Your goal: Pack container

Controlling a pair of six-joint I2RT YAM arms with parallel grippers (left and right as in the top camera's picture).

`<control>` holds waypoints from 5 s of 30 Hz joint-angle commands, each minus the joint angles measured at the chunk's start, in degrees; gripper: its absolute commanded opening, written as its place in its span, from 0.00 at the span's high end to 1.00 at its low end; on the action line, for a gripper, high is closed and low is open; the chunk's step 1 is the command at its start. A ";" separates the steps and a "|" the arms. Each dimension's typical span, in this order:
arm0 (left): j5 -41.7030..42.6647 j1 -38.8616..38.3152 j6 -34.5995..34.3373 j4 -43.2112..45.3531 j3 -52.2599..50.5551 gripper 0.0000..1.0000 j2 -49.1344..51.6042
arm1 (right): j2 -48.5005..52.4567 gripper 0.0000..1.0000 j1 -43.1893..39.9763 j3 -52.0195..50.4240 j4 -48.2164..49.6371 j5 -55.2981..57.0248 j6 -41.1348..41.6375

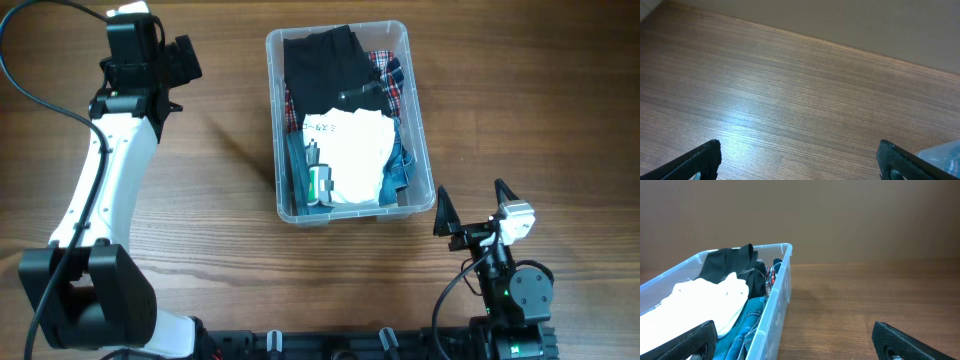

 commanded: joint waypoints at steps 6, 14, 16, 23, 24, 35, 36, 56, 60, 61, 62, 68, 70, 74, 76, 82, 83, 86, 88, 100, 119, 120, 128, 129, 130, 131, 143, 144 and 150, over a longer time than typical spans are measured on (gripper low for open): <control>-0.13 0.22 0.68 0.13 -0.24 0.00 0.26 | -0.79 0.00 0.09 -0.07 0.20 -0.85 1.44; -0.13 0.22 0.68 0.13 -0.24 0.00 0.26 | -0.79 0.00 0.09 -0.07 0.20 -0.85 1.44; -0.13 0.22 0.68 0.13 -0.24 0.00 0.26 | -0.79 0.00 0.09 -0.07 0.20 -0.85 1.44; 0.13 0.09 0.68 -0.35 -0.26 0.00 -0.04 | -0.79 0.00 0.09 -0.07 0.20 -0.85 1.44; 0.09 0.11 0.70 -0.79 -0.26 0.00 -0.59 | -0.79 0.00 0.09 -0.07 0.20 -0.85 1.44; 0.09 -3.67 0.70 -9.55 -1.70 0.00 -22.21 | -0.79 0.00 0.09 -0.07 0.20 -0.85 1.46; 0.09 -4.09 0.70 -9.51 -2.49 0.00 -25.14 | -0.79 0.00 0.09 -0.07 0.20 -0.85 1.44; -7.85 -5.01 2.82 -13.33 -35.78 0.00 -79.73 | -0.79 0.00 0.09 -0.07 0.20 -0.85 1.44; -7.23 -5.01 2.80 -13.57 -42.95 0.00 -84.15 | -0.79 0.00 0.09 -0.07 0.20 -0.85 1.44; -6.82 -5.01 2.80 -13.94 -44.98 0.00 -85.29 | -0.79 0.00 0.09 -0.07 0.20 -0.85 1.44; -6.80 -5.01 2.80 -14.80 -46.93 0.00 -86.29 | -0.79 0.00 0.09 -0.07 0.20 -0.85 1.44; -7.04 -5.01 2.84 -29.16 -51.49 0.00 -90.25 | -0.79 0.00 0.09 -0.07 0.20 -0.85 1.44; -7.10 -5.01 2.93 -32.92 -51.52 0.00 -91.47 | -0.79 0.00 0.09 -0.07 0.20 -0.85 1.44; -8.74 -5.01 6.95 -33.05 -51.52 0.00 -92.21 | -0.79 0.00 0.09 -0.07 0.20 -0.85 1.44; -8.07 -5.01 6.88 -30.56 -51.58 0.00 -92.21 | -0.79 0.00 0.09 -0.07 0.20 -0.85 1.46; 4.76 -5.01 6.88 -11.50 -55.52 0.00 -92.74 | -0.79 0.00 0.09 -0.07 0.20 -0.85 1.44; 7.19 -5.01 6.88 -7.78 -56.85 0.00 -93.15 | -0.79 0.00 0.09 -0.07 0.20 -0.85 1.44; 14.51 -5.01 6.88 5.29 -62.79 0.00 -95.41 | -0.79 0.00 0.09 -0.07 0.20 -0.85 1.44; 16.35 -5.01 6.88 10.58 -65.44 0.00 -95.65 | -0.79 0.00 0.09 -0.07 0.20 -0.85 1.44; 19.23 -5.01 6.86 14.84 -74.40 0.00 -95.65 | -0.79 0.00 0.09 -0.07 0.20 -0.85 1.46; 18.97 -5.01 6.69 15.50 -76.19 0.00 -95.65 | -0.79 0.00 0.09 -0.07 0.20 -0.85 1.44; 18.97 -4.98 6.69 15.50 -76.19 0.00 -95.65 | -0.79 0.00 0.09 -0.07 0.20 -0.85 1.44; 18.97 -1.53 6.69 15.50 -76.19 0.00 -95.65 | -0.79 0.00 0.09 -0.07 0.20 -0.85 1.44; 18.97 -1.22 6.69 15.50 -76.19 0.00 -95.65 | -0.79 0.00 0.09 -0.07 0.20 -0.85 1.44; 18.97 -1.07 6.69 15.50 -76.19 0.00 -95.65 | -0.79 0.00 0.09 -0.07 0.20 -0.85 1.44; 18.97 -1.07 6.67 15.50 -76.19 0.00 -95.65 | -0.79 0.00 0.09 -0.07 0.20 -0.85 1.44; 18.97 -1.07 6.69 15.50 -76.19 0.00 -95.62 | -0.79 0.00 0.09 -0.07 0.20 -0.85 1.46; 18.97 -1.07 6.69 15.50 -76.19 0.00 -95.62 | -0.79 0.00 0.09 -0.07 0.20 -0.85 1.44; 18.97 -1.07 6.69 15.50 -76.19 0.00 -95.62 | -0.79 0.00 0.09 -0.07 0.20 -0.85 1.44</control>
